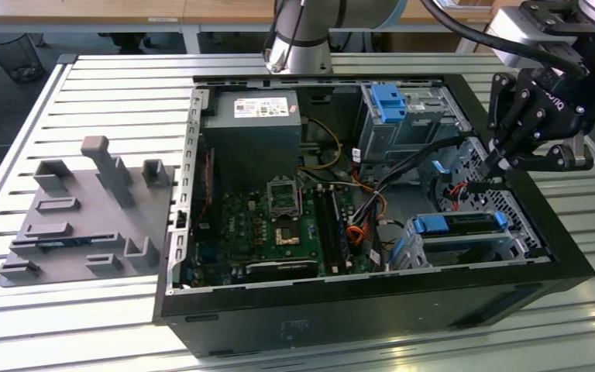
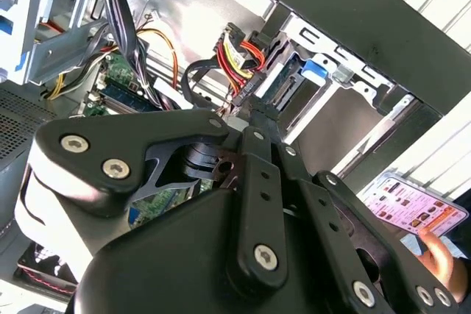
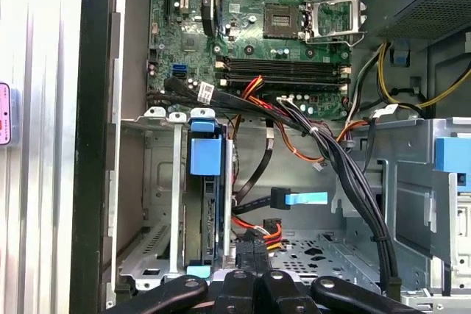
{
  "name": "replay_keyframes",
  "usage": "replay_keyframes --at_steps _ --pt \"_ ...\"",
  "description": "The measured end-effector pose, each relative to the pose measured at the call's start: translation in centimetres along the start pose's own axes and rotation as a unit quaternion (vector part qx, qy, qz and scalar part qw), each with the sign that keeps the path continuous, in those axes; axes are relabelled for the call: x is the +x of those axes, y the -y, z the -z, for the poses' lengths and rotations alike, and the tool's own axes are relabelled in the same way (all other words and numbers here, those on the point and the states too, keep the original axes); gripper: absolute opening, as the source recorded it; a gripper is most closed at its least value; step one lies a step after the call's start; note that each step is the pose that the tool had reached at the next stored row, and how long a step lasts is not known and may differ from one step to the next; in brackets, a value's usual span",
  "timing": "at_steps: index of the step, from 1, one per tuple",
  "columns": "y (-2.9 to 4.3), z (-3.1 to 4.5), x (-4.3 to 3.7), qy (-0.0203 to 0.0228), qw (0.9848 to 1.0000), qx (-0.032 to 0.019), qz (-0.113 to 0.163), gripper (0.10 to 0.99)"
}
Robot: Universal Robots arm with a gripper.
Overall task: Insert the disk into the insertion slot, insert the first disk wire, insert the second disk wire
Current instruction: 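Insert the first disk wire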
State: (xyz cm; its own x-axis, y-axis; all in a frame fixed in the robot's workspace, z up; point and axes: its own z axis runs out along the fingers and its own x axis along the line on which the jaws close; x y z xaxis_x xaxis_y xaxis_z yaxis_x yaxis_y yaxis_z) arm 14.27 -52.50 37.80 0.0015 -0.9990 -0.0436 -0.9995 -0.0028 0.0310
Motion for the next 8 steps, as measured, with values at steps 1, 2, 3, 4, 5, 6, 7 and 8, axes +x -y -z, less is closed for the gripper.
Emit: replay_keyframes --at_steps 1,2,3,4,5,6,7,8 --pt "0.02 -0.01 -0.03 0.0001 1.0 0.0 0.0 0.106" --pt "0.05 -0.01 -0.06 0.0001 1.0 0.0 0.0 0.106" --pt "0.08 -0.01 -0.1 0.0 1.0 0.0 0.0 0.106" --pt "0.11 -0.01 -0.13 0.0 1.0 0.0 0.0 0.106" --pt "0.15 -0.01 -0.16 0.0 1.0 0.0 0.0 0.106" --pt "0.18 -0.01 -0.19 0.0 1.0 0.0 0.0 0.106" --pt "0.2 -0.01 -0.23 0.0 1.0 0.0 0.0 0.106" --pt "0.23 -0.01 -0.26 0.0 1.0 0.0 0.0 0.106"
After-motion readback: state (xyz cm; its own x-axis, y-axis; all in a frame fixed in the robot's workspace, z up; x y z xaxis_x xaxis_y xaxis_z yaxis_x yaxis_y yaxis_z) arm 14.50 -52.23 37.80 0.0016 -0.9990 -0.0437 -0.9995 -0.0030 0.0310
